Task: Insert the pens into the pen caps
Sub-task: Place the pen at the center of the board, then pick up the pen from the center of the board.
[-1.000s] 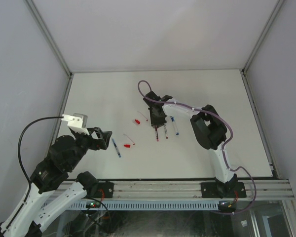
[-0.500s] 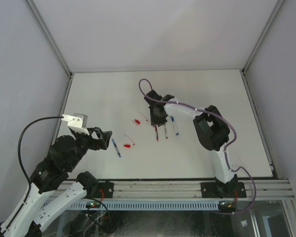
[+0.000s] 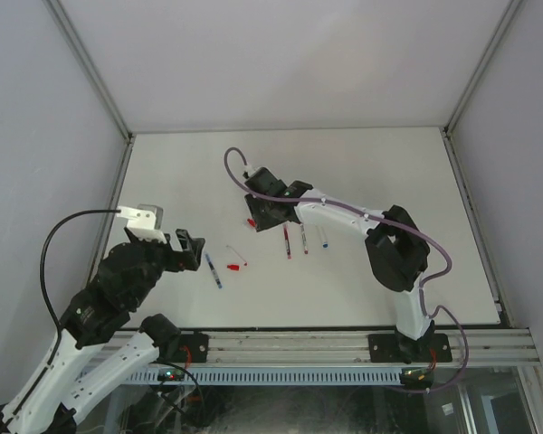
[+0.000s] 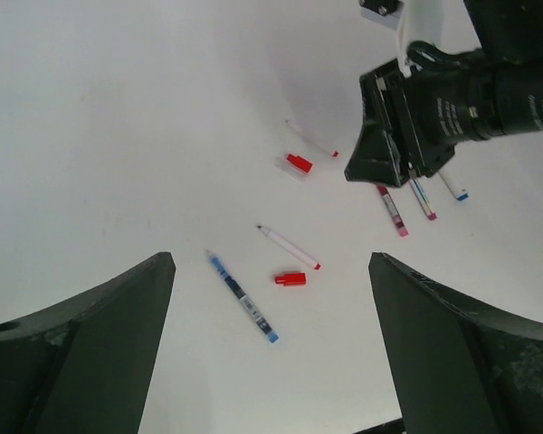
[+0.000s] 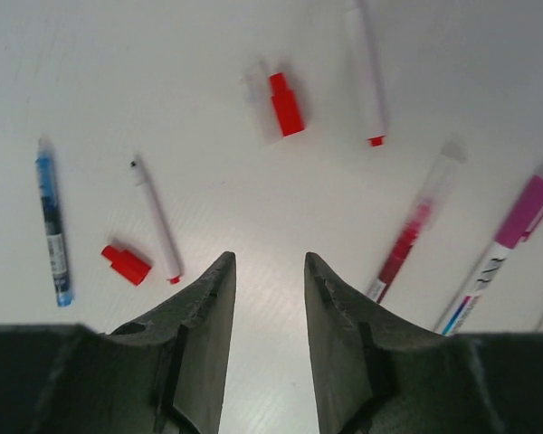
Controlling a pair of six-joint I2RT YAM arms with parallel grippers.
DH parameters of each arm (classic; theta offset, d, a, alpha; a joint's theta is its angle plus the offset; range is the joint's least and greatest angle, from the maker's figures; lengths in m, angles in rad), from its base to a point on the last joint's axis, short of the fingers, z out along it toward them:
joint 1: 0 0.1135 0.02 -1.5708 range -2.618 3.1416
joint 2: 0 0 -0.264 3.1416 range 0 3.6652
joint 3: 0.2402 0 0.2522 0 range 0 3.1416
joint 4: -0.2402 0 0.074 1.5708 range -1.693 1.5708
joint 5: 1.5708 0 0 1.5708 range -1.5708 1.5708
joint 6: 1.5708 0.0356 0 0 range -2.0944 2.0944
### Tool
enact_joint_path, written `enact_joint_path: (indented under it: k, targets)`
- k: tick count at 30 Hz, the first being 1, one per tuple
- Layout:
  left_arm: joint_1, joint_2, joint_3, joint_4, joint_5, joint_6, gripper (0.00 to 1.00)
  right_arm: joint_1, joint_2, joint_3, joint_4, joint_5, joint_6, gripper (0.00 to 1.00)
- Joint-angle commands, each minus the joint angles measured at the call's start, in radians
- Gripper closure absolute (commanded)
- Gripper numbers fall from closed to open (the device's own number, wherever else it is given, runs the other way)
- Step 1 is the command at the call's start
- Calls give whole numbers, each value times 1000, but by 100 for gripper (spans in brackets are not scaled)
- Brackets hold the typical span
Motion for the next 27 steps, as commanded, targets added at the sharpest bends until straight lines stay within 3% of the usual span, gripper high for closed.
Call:
enact_joint_path:
  k: [1,16,27]
  targets:
    - [27,-23,2,11,-95,-25,6,45,-7,40,50,-49,-13,64]
    - [27,-294,-4,-36,-318,-75,7,209,63,65,127,-117,203,65]
    - [27,-359,7,-84,-377,-100,6,306,142,153,74,-87,316,65]
